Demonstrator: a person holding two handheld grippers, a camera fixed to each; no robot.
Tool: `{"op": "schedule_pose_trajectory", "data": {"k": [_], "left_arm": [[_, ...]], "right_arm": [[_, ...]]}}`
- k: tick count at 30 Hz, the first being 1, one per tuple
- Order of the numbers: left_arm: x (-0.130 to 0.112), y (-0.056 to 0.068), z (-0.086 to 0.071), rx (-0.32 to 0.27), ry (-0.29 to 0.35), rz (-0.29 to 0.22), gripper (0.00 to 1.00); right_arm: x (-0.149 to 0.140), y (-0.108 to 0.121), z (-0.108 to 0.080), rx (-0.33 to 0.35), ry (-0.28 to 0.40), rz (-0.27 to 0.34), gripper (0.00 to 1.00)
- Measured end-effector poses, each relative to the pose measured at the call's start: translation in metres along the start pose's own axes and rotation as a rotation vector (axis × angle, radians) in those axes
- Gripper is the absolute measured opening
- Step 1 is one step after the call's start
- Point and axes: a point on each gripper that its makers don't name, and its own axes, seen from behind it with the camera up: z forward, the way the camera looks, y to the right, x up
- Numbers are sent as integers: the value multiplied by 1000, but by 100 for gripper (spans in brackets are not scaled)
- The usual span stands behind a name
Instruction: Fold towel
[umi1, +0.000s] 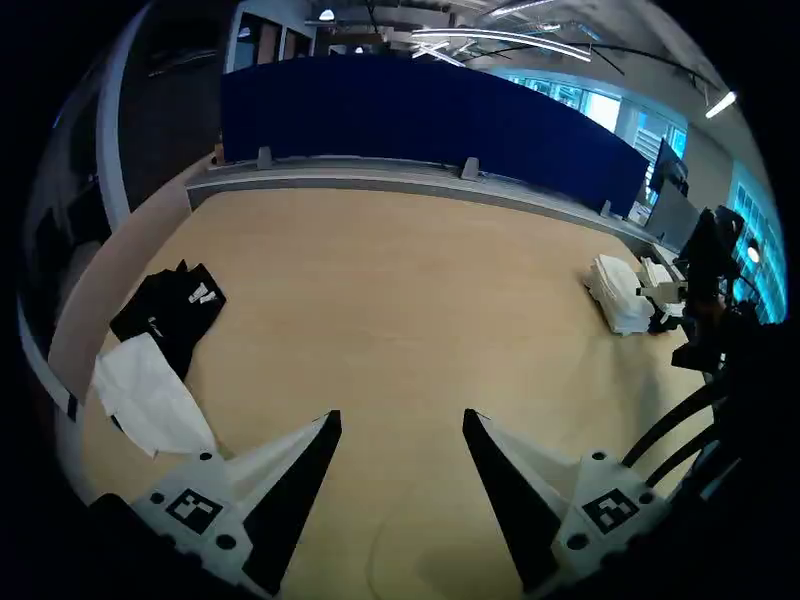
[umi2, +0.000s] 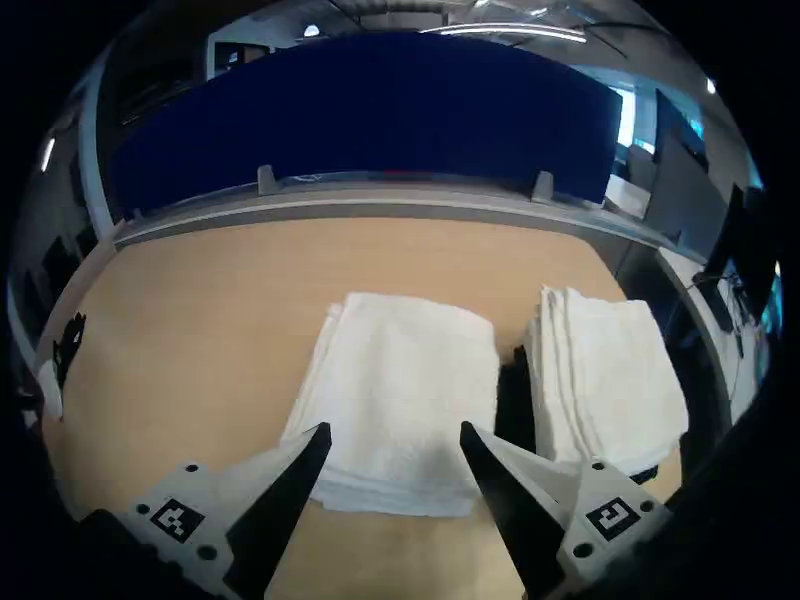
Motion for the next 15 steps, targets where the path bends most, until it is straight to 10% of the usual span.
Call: {"op": "schedule_pose_trajectory", "data": {"k": [15], "left_arm": [[-2, -7, 2, 9, -4, -2, 90]], "right_arm": [[-39, -7, 18, 10, -80, -43, 100]]}}
